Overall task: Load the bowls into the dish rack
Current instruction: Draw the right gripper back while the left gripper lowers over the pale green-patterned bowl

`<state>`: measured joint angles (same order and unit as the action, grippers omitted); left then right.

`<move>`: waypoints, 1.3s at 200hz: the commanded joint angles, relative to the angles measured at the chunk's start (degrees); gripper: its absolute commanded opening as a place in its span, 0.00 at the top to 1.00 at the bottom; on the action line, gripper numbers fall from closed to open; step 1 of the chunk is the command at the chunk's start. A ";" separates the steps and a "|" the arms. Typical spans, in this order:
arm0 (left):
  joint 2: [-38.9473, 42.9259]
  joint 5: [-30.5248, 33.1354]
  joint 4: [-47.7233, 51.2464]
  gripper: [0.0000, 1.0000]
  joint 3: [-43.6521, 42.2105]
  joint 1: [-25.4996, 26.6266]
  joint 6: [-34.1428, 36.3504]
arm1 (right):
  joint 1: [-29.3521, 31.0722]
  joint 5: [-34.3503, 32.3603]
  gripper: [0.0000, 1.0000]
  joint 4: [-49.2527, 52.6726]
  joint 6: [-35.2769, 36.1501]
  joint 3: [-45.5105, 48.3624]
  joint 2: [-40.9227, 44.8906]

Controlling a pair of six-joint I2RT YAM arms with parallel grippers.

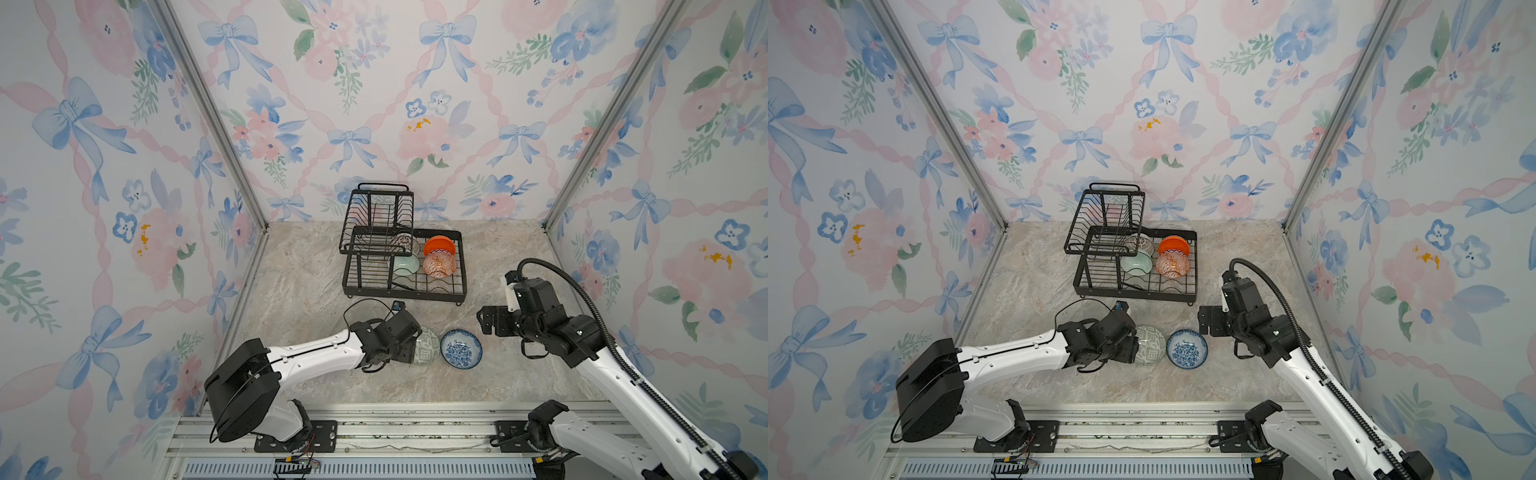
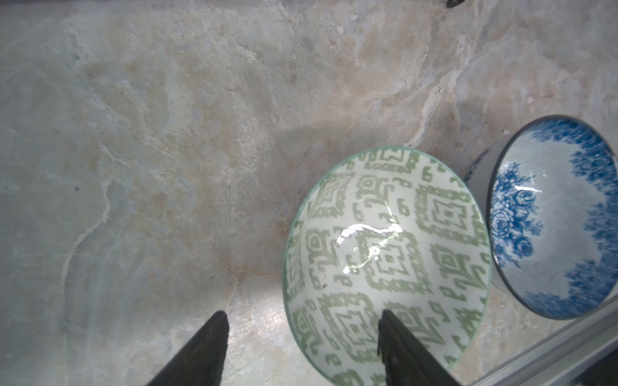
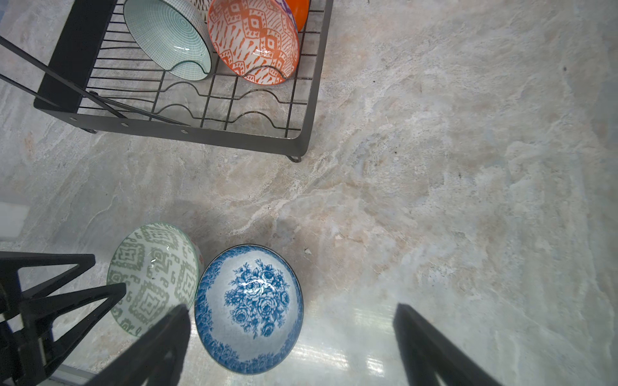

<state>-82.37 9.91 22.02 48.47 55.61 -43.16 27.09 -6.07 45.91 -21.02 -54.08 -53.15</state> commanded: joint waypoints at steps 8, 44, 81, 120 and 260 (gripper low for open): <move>-1.62 -2.02 -2.90 0.35 -1.11 -1.85 1.81 | -0.40 -1.15 0.03 0.87 0.31 0.23 -0.19; -4.34 -5.02 -5.46 0.40 -1.01 -3.54 2.64 | -0.66 -0.88 0.03 0.33 1.22 0.18 -1.64; -6.72 -5.98 -5.63 0.54 0.38 -3.98 3.06 | -0.95 -0.53 0.03 -0.81 1.59 0.82 -2.53; -7.72 -6.70 -5.59 0.66 1.02 -4.42 3.08 | -1.30 0.15 0.03 -1.52 2.43 1.09 -3.19; -5.23 -6.97 -5.49 1.00 0.01 -6.33 2.46 | -2.39 2.01 0.03 -1.97 3.84 1.42 -2.92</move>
<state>-89.43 2.48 16.14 48.47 50.06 -40.75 25.28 -4.82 43.94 -18.22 -53.32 -56.27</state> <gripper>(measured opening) 0.063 0.968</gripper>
